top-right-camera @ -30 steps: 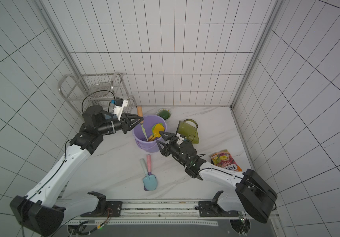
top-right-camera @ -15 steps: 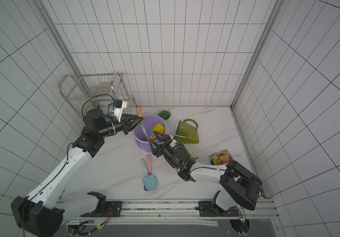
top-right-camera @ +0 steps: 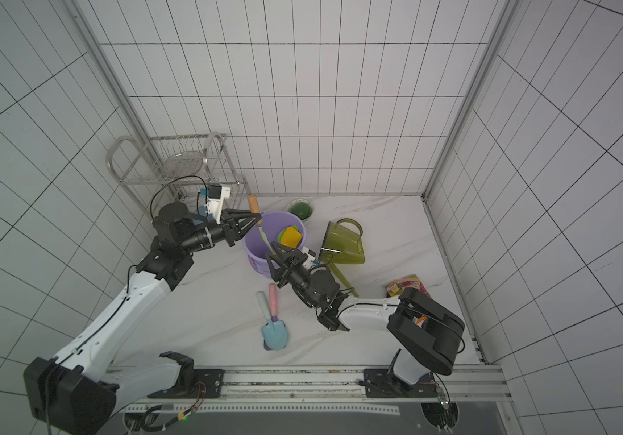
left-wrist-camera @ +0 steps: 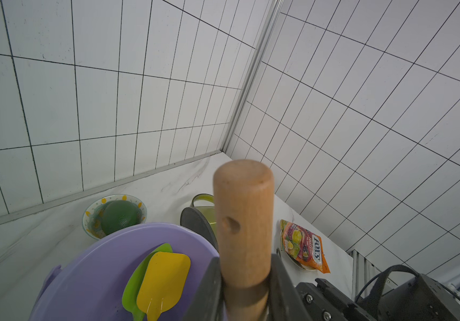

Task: Organize the gardening tools
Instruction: Pick up the gardening tool from the center of the board.

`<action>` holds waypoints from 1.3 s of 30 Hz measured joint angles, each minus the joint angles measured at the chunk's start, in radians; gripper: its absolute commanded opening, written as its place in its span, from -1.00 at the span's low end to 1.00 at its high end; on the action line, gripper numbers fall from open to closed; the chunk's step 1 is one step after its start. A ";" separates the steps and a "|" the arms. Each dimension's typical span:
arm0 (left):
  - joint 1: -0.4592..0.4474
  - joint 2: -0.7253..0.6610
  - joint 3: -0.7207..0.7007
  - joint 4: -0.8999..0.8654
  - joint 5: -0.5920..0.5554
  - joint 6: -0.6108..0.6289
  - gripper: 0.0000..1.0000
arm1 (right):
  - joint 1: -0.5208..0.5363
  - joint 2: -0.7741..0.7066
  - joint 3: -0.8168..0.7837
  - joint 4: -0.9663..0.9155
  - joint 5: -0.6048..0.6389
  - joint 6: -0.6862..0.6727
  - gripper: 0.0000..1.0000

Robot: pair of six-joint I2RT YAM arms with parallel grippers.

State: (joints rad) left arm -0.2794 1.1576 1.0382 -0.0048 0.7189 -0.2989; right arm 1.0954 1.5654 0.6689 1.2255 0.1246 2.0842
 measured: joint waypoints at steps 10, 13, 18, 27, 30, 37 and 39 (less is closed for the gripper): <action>0.011 -0.010 -0.007 0.039 0.009 0.004 -0.82 | -0.005 0.016 0.012 0.040 0.055 0.000 -0.66; 0.011 -0.011 -0.007 0.040 0.011 0.010 -0.73 | -0.008 0.016 0.012 0.048 0.063 0.000 -0.78; 0.011 -0.012 -0.007 0.027 0.019 0.040 -0.47 | -0.024 0.015 -0.004 0.072 0.072 0.000 -1.00; 0.007 -0.012 -0.029 -0.101 0.039 0.153 0.04 | -0.107 -0.057 -0.103 0.066 0.039 0.000 -1.00; 0.006 -0.017 -0.029 -0.165 0.042 0.216 0.11 | -0.171 -0.101 -0.126 0.030 -0.003 -0.003 -1.00; 0.006 -0.028 -0.014 -0.375 0.053 0.401 0.14 | -0.362 -0.307 -0.113 -0.252 -0.177 -0.107 -1.00; 0.006 -0.031 -0.001 -0.455 0.061 0.472 0.14 | -0.422 -0.380 -0.060 -0.441 -0.242 -0.192 -1.00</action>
State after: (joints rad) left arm -0.2737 1.1263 1.0370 -0.4595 0.7795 0.1730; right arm 0.6735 1.1851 0.6086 0.7845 -0.1173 1.8927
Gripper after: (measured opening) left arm 0.570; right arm 0.052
